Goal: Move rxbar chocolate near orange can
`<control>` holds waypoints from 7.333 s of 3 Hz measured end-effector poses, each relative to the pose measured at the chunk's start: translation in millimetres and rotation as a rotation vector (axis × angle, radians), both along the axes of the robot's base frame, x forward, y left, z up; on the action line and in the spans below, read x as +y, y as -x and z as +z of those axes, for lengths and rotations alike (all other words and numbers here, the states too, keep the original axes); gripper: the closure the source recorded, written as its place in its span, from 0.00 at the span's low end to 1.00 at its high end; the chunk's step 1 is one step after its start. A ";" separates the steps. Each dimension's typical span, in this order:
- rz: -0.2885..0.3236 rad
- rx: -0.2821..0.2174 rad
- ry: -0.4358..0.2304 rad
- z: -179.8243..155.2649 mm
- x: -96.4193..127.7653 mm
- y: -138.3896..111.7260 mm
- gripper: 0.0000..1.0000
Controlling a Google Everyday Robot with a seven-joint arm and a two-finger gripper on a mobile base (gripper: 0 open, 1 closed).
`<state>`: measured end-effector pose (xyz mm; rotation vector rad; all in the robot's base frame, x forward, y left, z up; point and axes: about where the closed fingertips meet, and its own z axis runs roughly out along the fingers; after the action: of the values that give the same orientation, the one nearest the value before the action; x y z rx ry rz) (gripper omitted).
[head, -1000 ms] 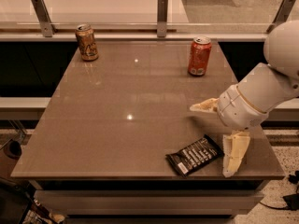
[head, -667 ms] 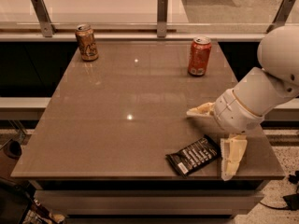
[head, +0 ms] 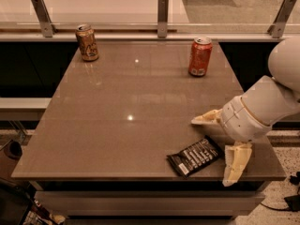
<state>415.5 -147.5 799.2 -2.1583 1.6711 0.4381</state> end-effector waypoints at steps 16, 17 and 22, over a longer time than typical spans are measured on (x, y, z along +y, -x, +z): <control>-0.130 -0.084 0.130 100.2 -34.4 -50.6 1.00; -0.199 -0.145 0.116 129.1 -38.7 -75.7 1.00; -0.290 -0.658 -0.051 203.0 16.5 -234.7 1.00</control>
Offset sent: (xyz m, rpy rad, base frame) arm -0.0002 0.0009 0.0003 -0.0011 -0.0010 0.0017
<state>650.2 -131.1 1002.1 -1.7113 1.5131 -0.2843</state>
